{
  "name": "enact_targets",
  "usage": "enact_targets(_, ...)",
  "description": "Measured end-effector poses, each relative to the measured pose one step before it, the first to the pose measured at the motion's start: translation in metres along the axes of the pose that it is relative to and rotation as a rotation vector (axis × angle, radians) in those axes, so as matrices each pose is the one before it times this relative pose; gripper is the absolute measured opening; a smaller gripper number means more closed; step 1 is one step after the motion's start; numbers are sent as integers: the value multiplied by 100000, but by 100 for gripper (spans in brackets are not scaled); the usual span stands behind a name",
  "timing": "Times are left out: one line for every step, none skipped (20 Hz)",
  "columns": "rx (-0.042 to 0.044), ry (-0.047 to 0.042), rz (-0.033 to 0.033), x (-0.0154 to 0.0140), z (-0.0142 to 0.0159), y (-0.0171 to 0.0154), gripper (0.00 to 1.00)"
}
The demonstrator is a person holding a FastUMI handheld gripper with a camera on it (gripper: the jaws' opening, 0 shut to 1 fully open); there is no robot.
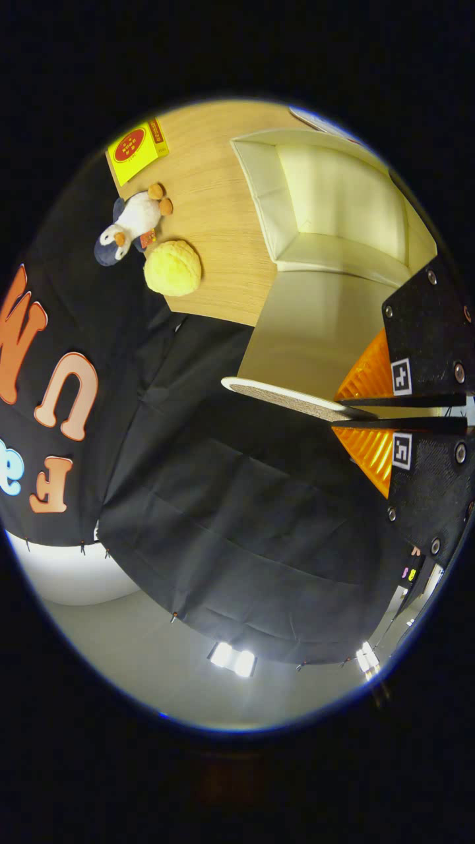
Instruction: Open the storage box then place both shoes into the box .Put the left shoe in first, then the right shoe, with the right side of both shoes facing outward in a uniform manner.
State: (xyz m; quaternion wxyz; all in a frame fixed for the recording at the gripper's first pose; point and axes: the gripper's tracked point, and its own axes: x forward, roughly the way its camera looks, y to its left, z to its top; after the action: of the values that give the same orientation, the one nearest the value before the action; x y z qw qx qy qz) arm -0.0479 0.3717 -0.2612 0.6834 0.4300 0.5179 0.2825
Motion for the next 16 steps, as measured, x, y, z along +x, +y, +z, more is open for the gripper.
enact_targets(-256,1145,-905,745,-415,8,6)
enact_targets(-85,1115,-914,852,-340,210,7)
enact_targets(-378,1226,-65,864,-339,355,7)
enact_targets(-1317,1698,-1664,883,-498,-54,9)
enact_targets(-1248,2403,-1770,363,-761,-167,12)
enact_targets(-1302,2145,-2002,-190,-630,-187,16)
enact_targets(-1348,1052,-1725,141,-214,-353,18)
enact_targets(-1410,-72,-1299,-123,-184,-472,23)
enact_targets(-1110,-642,-1105,-277,110,-463,25)
enact_targets(-891,-930,-941,-469,53,-524,31)
enact_targets(-852,-1264,-1321,-691,378,-700,34)
enact_targets(-1096,-1600,-1720,-824,240,-732,41)
enact_targets(-1011,-1794,-2112,-838,443,-1009,45)
enact_targets(-1038,-1742,-2522,-853,289,-1106,54)
enact_targets(-1056,-1450,-2497,-797,321,-1225,58)
enact_targets(-1050,-1150,-2978,-841,31,-1316,64)
